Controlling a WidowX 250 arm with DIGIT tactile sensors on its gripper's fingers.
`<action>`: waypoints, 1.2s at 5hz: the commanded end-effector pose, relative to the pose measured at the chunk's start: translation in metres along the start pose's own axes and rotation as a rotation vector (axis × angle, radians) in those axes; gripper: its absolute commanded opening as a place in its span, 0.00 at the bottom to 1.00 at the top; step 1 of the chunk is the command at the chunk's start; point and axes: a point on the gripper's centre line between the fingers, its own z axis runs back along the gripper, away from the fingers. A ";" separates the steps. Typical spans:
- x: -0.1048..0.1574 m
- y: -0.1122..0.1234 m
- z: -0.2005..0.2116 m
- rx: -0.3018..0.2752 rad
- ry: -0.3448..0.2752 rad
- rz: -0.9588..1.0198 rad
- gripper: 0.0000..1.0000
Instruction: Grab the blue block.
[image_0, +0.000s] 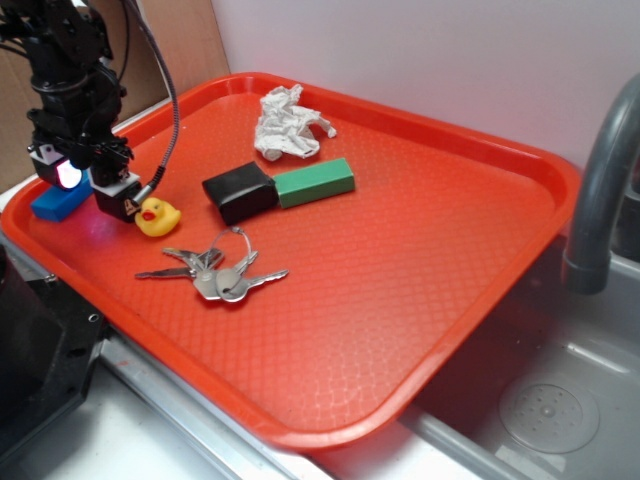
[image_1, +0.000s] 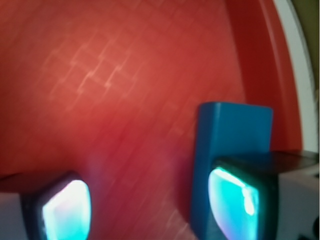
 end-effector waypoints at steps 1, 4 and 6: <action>-0.020 0.034 0.025 0.023 -0.042 0.059 1.00; -0.012 0.048 0.016 0.006 -0.061 0.011 1.00; 0.005 0.028 -0.006 -0.049 -0.043 -0.035 1.00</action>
